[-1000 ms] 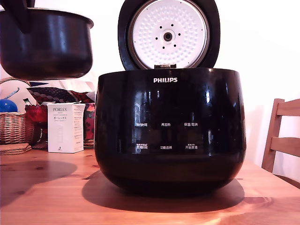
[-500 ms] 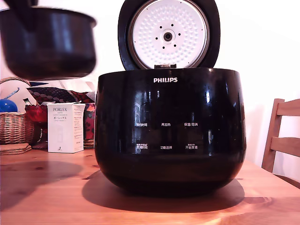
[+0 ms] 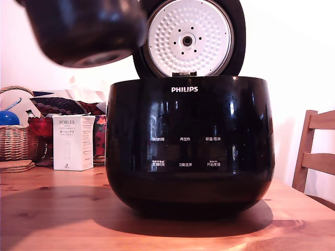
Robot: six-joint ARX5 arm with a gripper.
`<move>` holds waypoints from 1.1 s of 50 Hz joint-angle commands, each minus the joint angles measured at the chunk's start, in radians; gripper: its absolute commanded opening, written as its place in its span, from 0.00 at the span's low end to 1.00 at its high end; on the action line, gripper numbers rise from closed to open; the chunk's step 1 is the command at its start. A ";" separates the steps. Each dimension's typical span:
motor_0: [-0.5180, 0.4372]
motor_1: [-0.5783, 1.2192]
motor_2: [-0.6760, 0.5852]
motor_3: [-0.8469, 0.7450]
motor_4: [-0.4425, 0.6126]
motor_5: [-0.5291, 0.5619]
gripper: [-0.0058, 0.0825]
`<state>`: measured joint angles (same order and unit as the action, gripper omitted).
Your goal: Place the pot you are holding inside the rice cooker
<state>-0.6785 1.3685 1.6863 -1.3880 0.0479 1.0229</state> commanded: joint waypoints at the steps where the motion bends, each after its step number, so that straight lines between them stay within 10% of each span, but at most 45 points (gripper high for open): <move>1: -0.027 -0.014 0.024 0.028 0.006 -0.003 0.04; 55: -0.171 0.120 0.130 0.134 0.096 0.034 0.04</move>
<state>-0.8440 1.4712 1.7733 -1.2922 0.1314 1.0489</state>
